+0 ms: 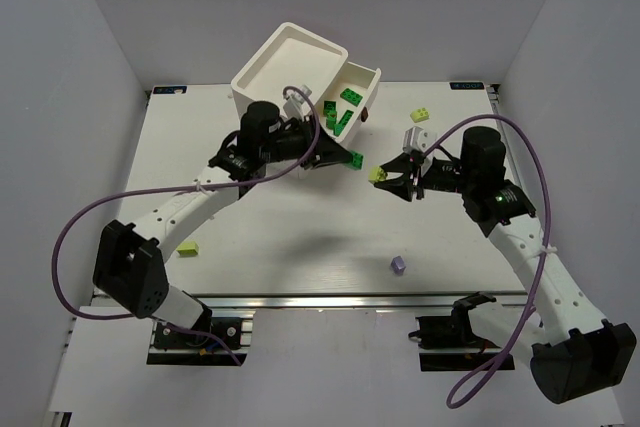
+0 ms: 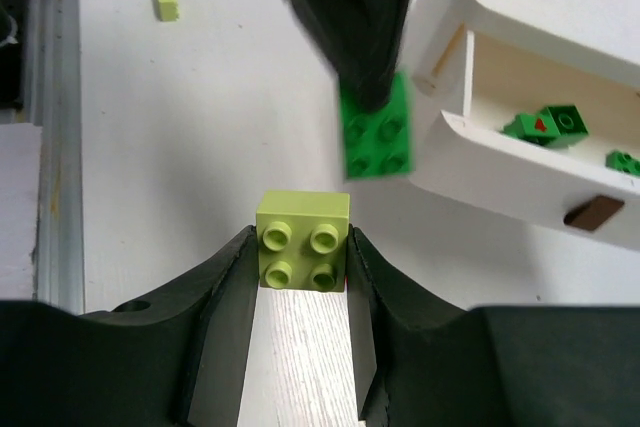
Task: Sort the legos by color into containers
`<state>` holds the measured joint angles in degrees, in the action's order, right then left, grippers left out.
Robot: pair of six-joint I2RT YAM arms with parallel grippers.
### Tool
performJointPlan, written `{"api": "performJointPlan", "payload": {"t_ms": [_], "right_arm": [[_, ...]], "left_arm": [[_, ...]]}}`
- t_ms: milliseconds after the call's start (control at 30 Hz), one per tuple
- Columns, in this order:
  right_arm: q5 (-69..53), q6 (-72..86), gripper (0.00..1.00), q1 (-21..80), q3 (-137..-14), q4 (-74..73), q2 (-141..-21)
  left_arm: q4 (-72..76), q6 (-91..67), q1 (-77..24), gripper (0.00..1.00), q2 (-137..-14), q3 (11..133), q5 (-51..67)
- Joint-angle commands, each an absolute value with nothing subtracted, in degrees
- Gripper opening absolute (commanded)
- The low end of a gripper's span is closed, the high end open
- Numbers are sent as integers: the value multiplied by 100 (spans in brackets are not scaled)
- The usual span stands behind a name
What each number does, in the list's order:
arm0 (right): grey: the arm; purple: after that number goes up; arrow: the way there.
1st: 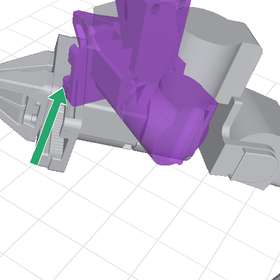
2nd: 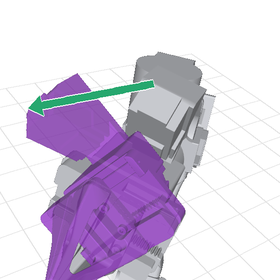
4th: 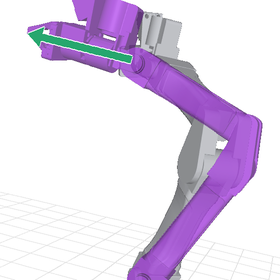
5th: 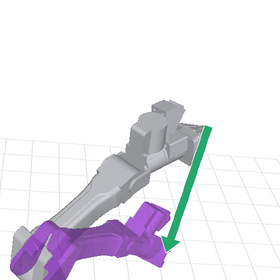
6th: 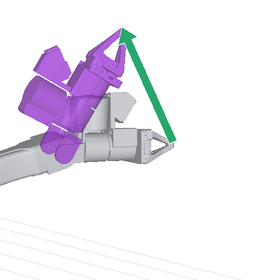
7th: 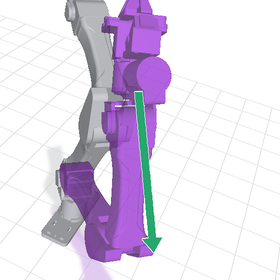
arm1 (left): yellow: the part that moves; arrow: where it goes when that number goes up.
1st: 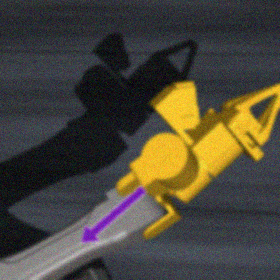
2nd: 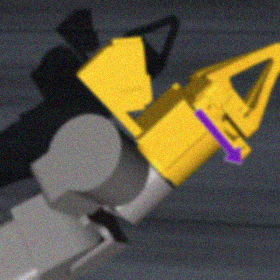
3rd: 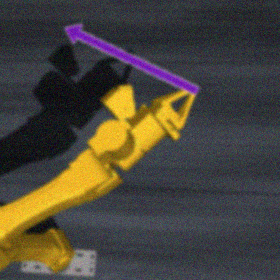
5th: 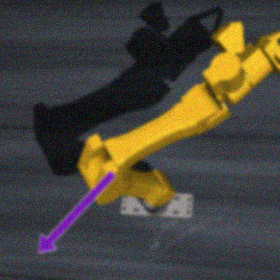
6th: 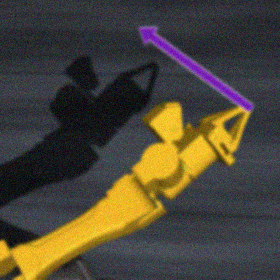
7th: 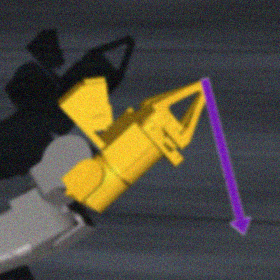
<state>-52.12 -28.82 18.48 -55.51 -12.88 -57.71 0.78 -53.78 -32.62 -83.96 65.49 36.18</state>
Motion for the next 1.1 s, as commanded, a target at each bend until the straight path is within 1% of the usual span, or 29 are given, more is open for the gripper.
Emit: {"api": "performJointPlan", "payload": {"t_ms": [0,100,133,300,333,400,433,567,600,633,700,733,800,833,933,1067], "right_arm": [[-4834,-2619,0,1767,-5319,-941,-5520],[-4711,-2523,0,1714,-5125,-888,-5370],[-4641,-2496,0,1688,-5081,-862,-5327],[-4026,-2365,0,1644,-4861,-782,-5142],[-3964,-2347,0,1626,-4826,-826,-5142],[-3780,-2347,0,1626,-4799,-861,-5133],[-3692,-2347,0,1600,-4773,-870,-5142],[-3551,-2373,0,1573,-4711,-896,-5150],[-3542,-2390,0,1573,-4694,-896,-5159],[-3516,-2391,0,1565,-4676,-905,-5177],[-3489,-2391,0,1556,-4614,-888,-5203],[-3481,-2391,0,1547,-4606,-896,-5247],[-3445,-2408,0,1547,-4588,-923,-5308],[-3437,-2417,0,1538,-4588,-1027,-5448],[-3358,-2531,0,1547,-4702,-1265,-5851],[-3252,-2970,0,1529,-4895,-1879,-6634]], "left_arm": [[-614,-4703,-3208,0,-8490,7625,3297],[-1027,-4395,-3208,0,-8805,8225,3165],[-1289,-4238,-3208,0,-8876,8609,2929],[-1889,-3754,-3208,0,-9333,9473,1645],[-2142,-3614,-3208,0,-9586,9823,1243],[-2372,-3385,-3208,0,-9886,10220,994],[-2669,-3332,-3208,0,-10218,10622,680],[-3146,-3147,-3208,1,-10775,11239,150],[-3225,-3103,-3208,9,-10845,11293,89],[-3269,-3103,-3208,19,-10950,11346,88],[-3366,-3076,-3208,44,-11030,11487,-167],[-3375,-3059,-3208,62,-11056,11513,-193],[-3375,-3067,-3208,74,-11109,11601,-115],[-3349,-3067,-3208,76,-11109,11619,-53],[-3252,-3094,-3208,78,-11074,11786,280],[-3156,-3164,-3208,78,-10873,12015,553]]}}
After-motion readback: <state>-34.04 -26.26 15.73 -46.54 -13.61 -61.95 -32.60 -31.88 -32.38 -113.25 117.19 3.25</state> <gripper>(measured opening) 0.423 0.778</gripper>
